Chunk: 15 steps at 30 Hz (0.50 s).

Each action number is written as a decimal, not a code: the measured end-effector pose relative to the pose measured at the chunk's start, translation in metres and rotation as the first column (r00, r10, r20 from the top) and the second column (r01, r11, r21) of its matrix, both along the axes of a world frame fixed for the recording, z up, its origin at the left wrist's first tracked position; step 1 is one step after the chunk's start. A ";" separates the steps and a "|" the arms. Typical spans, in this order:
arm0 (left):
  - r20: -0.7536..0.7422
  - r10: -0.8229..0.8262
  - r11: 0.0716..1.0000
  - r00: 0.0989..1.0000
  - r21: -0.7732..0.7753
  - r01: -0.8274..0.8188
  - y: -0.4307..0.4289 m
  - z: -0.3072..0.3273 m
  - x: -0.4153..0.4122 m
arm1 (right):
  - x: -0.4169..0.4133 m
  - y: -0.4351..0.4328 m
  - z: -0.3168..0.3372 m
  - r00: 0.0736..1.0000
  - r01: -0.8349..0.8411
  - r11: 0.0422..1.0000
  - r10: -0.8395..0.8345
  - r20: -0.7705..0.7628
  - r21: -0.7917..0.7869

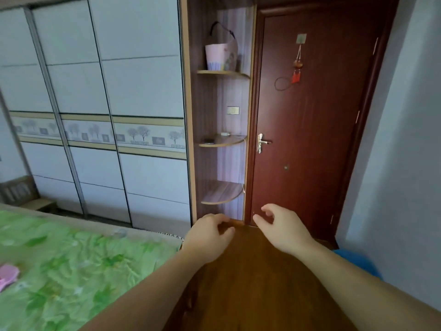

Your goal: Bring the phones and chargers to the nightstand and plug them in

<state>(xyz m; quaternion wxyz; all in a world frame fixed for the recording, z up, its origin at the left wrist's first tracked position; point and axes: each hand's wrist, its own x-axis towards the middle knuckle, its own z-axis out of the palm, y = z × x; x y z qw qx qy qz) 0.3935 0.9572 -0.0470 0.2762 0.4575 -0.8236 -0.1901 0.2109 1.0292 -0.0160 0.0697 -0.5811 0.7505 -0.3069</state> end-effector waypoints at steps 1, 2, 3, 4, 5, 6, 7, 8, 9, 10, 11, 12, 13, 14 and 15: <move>-0.004 0.008 1.000 1.000 -0.005 -0.008 -0.023 -0.001 -0.016 | -0.018 -0.027 -0.002 1.000 -0.008 1.000 0.009 0.007 -0.008; -0.015 0.018 1.000 1.000 -0.004 -0.018 -0.048 -0.002 -0.032 | -0.037 -0.055 -0.003 1.000 -0.019 1.000 0.019 0.010 -0.020; -0.030 0.030 1.000 0.999 -0.004 -0.030 -0.073 -0.002 -0.049 | -0.056 -0.085 -0.004 0.999 -0.031 0.999 0.032 0.014 -0.031; -0.042 0.046 0.999 0.998 -0.007 -0.046 -0.100 -0.002 -0.066 | -0.075 -0.114 -0.002 0.999 -0.046 0.998 0.047 0.021 -0.037; -0.046 0.062 0.998 0.997 -0.007 -0.063 -0.126 -0.002 -0.081 | -0.093 -0.143 -0.001 0.997 -0.064 0.997 0.065 0.031 -0.041; -0.039 0.076 0.997 0.996 -0.003 -0.076 -0.151 0.000 -0.096 | -0.110 -0.171 0.000 0.996 -0.079 0.996 0.081 0.043 -0.039; -0.027 0.087 0.996 0.996 0.001 -0.087 -0.176 0.002 -0.109 | -0.125 -0.198 0.002 0.994 -0.089 0.995 0.091 0.055 -0.035; -0.013 0.097 0.995 0.995 0.007 -0.097 -0.200 0.005 -0.121 | -0.138 -0.223 0.005 0.993 -0.095 0.995 0.096 0.062 -0.029; -0.004 0.108 0.994 0.994 0.009 -0.108 -0.223 0.008 -0.131 | -0.149 -0.246 0.009 0.993 -0.100 0.995 0.101 0.063 -0.022; 0.003 0.122 0.992 0.992 0.008 -0.122 -0.246 0.012 -0.140 | -0.160 -0.270 0.013 0.992 -0.107 0.994 0.108 0.062 -0.017; 0.008 0.138 0.990 0.990 0.006 -0.138 -0.269 0.017 -0.149 | -0.170 -0.294 0.018 0.991 -0.117 0.993 0.118 0.062 -0.016; 0.010 0.154 0.988 0.988 0.003 -0.154 -0.292 0.022 -0.157 | -0.178 -0.318 0.022 0.989 -0.132 0.991 0.133 0.059 -0.017; 0.004 0.169 0.986 0.986 -0.007 -0.169 -0.314 0.025 -0.165 | -0.185 -0.341 0.026 0.987 -0.148 0.989 0.149 0.054 -0.018; -0.002 0.184 0.983 0.983 -0.020 -0.184 -0.336 0.028 -0.171 | -0.191 -0.364 0.029 0.985 -0.162 0.987 0.163 0.048 -0.021; -0.004 0.197 0.980 0.980 -0.032 -0.197 -0.358 0.029 -0.177 | -0.197 -0.387 0.031 0.984 -0.175 0.984 0.176 0.043 -0.024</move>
